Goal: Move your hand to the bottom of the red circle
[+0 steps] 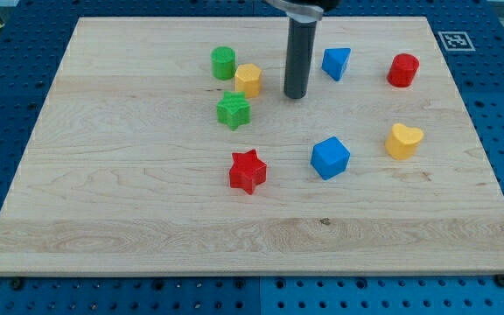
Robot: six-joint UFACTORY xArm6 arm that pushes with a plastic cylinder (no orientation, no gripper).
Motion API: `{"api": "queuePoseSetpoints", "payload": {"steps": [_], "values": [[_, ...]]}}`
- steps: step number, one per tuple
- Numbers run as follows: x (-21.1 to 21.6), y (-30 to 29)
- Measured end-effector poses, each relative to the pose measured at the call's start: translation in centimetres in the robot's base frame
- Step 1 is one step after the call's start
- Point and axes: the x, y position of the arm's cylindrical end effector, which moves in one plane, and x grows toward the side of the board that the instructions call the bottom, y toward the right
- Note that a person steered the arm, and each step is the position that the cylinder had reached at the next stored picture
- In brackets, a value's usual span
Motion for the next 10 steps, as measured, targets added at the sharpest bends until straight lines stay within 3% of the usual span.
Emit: {"api": "queuePoseSetpoints", "payload": {"steps": [1,4,8,10], "values": [[-1.9,0.2],[-2.0,-5.8],[-1.9,2.6],[1.0,8.2]]}}
